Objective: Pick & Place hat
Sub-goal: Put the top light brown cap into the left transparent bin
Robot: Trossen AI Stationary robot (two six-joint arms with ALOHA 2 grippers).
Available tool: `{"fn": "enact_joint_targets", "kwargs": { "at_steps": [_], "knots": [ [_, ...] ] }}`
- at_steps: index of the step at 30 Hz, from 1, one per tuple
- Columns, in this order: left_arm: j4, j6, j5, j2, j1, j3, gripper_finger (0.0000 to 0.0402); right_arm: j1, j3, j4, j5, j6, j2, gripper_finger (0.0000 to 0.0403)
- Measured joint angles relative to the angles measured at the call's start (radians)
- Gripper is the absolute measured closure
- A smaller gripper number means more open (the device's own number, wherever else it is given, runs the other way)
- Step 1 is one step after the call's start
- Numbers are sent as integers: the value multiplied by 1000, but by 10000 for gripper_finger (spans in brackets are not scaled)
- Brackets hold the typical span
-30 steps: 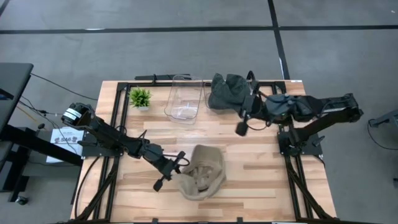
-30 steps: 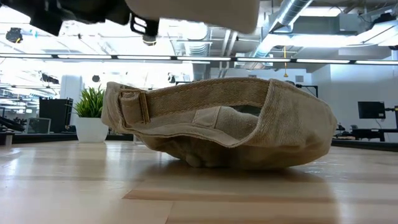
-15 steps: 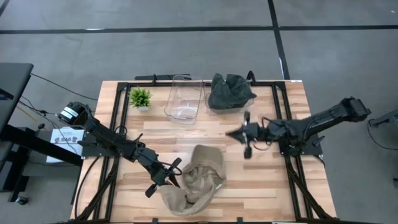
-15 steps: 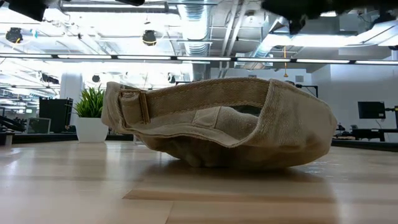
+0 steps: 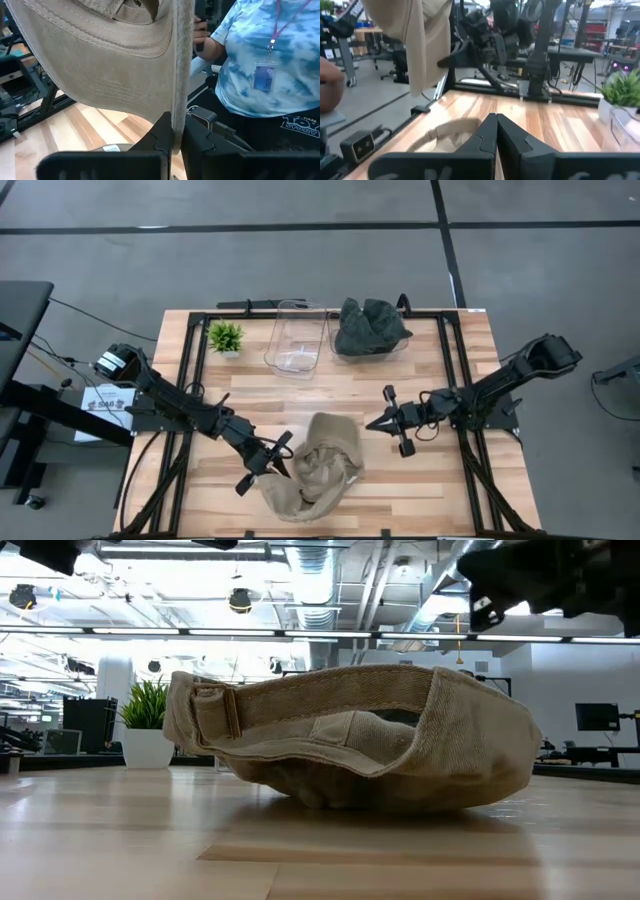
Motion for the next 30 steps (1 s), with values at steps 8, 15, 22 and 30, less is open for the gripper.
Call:
{"fn": "enact_joint_targets", "kwargs": {
  "at_steps": [8, 15, 22, 30],
  "knots": [
    [0, 4, 0, 0, 5, 0, 380, 0, 109, 11, -111, 0, 124, 399],
    [0, 3, 0, 0, 5, 0, 380, 0, 220, 9, -157, 0, 259, 334],
    [-1, 3, 0, 0, 5, 0, 380, 0, 318, 8, -281, 0, 355, 251],
    [-1, 3, 0, 0, 5, 0, 380, 0, 374, 12, -369, 8, 394, 186]
  ]
}}
